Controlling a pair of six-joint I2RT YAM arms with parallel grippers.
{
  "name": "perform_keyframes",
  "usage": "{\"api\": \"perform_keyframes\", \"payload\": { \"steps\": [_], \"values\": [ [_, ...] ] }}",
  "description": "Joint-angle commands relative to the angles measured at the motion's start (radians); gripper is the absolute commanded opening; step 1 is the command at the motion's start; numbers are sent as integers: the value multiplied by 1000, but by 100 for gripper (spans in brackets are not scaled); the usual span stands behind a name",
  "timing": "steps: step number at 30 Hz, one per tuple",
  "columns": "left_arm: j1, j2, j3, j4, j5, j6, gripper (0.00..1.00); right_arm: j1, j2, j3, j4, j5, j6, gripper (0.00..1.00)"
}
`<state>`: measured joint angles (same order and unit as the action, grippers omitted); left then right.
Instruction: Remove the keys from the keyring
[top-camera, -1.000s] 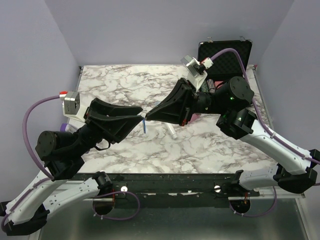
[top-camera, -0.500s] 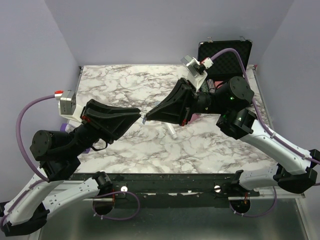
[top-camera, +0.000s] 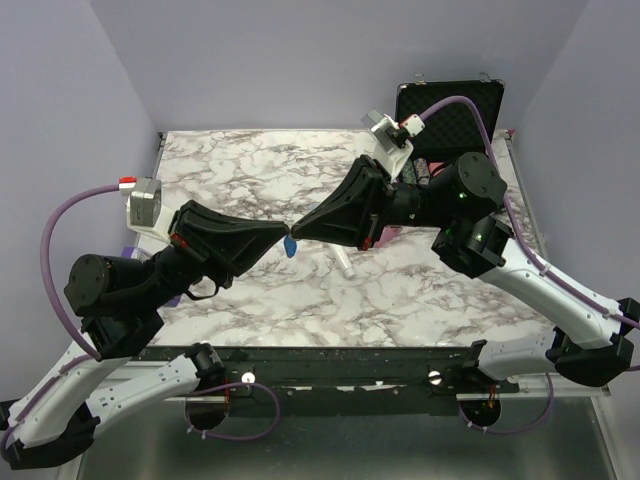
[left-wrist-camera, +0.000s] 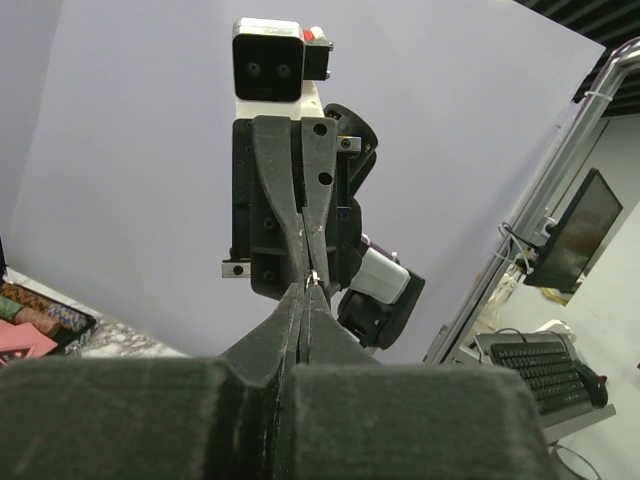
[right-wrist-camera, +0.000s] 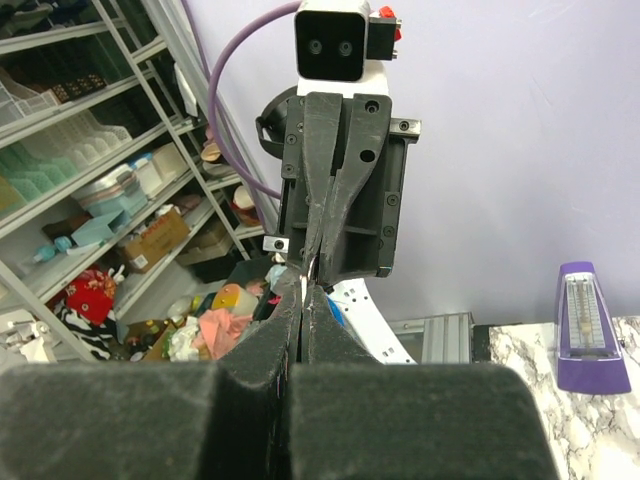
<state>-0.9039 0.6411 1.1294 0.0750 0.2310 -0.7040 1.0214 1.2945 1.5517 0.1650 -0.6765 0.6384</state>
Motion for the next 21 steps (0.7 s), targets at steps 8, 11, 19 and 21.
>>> {"api": "perform_keyframes", "payload": {
  "steps": [8, 11, 19, 21],
  "values": [
    [-6, 48, 98, -142, 120, 70, 0, 2, 9, 21, -41, -5, -20, 1],
    [-6, 63, 154, -246, 183, 126, 0, 2, 11, 38, -97, -11, -35, 1],
    [-7, 156, 349, -543, 313, 296, 0, 2, 15, 33, -196, -32, -52, 1],
    [-7, 178, 381, -587, 329, 322, 0, 3, 12, 30, -202, -35, -52, 1]
  ]
}}
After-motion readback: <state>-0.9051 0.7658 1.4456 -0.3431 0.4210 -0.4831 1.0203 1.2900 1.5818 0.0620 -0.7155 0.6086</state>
